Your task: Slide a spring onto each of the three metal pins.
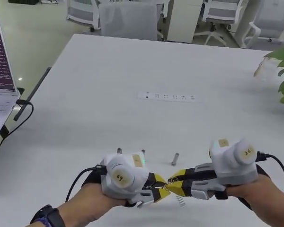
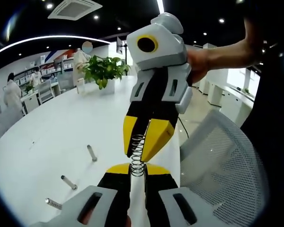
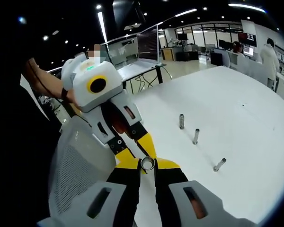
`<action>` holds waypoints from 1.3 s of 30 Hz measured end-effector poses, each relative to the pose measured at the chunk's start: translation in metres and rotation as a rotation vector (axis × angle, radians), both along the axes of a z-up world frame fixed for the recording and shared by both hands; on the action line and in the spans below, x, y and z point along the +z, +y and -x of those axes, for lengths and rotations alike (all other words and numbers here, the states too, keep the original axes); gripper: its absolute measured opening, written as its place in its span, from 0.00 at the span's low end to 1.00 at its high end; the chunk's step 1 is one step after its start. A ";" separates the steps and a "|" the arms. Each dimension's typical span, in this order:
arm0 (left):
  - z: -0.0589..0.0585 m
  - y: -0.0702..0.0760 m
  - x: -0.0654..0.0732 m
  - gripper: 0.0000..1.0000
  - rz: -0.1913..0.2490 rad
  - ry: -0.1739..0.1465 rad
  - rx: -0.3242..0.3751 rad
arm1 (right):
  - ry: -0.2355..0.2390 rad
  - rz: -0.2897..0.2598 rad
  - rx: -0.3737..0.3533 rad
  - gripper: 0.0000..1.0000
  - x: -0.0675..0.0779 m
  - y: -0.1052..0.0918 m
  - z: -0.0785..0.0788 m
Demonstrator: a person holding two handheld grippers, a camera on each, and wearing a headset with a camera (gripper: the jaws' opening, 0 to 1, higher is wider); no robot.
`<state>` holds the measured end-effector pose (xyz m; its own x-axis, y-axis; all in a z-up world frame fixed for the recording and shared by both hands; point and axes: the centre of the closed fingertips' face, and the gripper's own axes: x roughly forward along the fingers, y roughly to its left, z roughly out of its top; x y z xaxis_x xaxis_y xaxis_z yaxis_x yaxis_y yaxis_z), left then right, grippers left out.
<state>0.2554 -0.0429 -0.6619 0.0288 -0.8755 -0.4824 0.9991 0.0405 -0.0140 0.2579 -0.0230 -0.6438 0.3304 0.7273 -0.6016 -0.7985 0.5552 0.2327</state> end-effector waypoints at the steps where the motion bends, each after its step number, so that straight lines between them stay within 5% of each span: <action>1: -0.002 -0.001 0.002 0.02 0.009 0.002 0.003 | -0.005 0.011 0.011 0.08 0.002 -0.001 -0.001; 24: 0.000 -0.014 0.019 0.02 0.063 0.003 -0.027 | -0.077 0.269 0.302 0.17 0.017 -0.018 0.001; 39: -0.002 -0.017 0.024 0.02 0.073 -0.013 -0.035 | -0.095 0.353 0.431 0.21 0.023 -0.016 0.000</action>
<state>0.2578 -0.0596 -0.6376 0.0036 -0.9090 -0.4167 1.0000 0.0053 -0.0030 0.2579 -0.0387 -0.6212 0.1122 0.5682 -0.8152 -0.9787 0.2051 0.0082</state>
